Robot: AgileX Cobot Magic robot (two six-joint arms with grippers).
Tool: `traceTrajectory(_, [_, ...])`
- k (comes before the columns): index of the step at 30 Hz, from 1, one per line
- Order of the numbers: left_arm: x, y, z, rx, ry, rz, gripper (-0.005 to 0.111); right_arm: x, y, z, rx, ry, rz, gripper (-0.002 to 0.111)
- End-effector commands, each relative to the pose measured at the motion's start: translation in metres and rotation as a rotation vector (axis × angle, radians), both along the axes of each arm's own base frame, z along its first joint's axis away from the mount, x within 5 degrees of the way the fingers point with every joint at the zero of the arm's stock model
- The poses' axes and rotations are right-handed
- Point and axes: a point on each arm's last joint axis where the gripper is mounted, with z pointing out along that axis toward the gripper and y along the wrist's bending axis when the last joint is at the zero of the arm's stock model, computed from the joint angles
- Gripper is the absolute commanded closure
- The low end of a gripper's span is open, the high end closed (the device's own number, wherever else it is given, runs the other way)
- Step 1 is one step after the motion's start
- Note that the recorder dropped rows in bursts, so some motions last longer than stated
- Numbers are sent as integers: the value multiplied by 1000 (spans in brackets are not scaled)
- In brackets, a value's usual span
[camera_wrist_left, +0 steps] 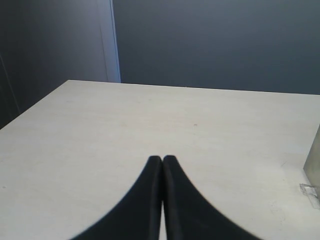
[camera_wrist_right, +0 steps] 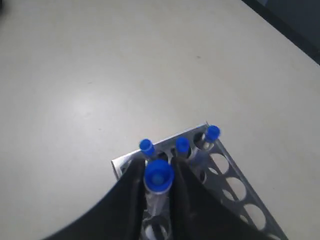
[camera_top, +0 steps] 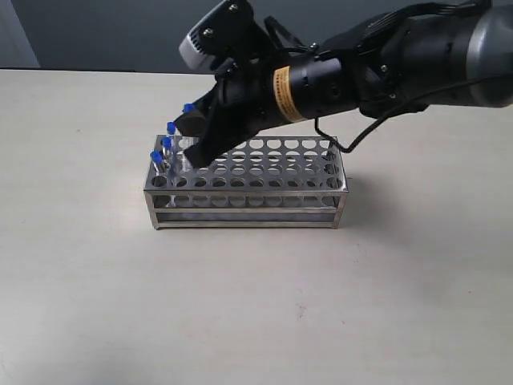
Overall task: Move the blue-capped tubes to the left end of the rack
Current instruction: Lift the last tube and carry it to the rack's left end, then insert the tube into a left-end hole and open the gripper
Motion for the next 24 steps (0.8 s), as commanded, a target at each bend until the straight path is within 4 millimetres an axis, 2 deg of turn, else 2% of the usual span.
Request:
traceTrajectory(1, [0, -1, -1, -4, 2, -8, 106, -1, 25, 1, 0, -36, 39, 108])
traceTrajectory(4, [0, -1, -1, -4, 2, -8, 106, 6, 32, -6, -1, -26, 46, 108])
traceTrajectory(9, [0, -1, -1, -4, 2, -8, 106, 4, 39, -19, -6, 17, 79, 108])
traceTrajectory(19, [0, -1, -1, -4, 2, -8, 106, 2, 43, -25, -4, 38, 87, 108])
traceTrajectory(24, [0, -1, -1, -4, 2, -8, 106, 4, 46, -48, -29, 89, 95, 108])
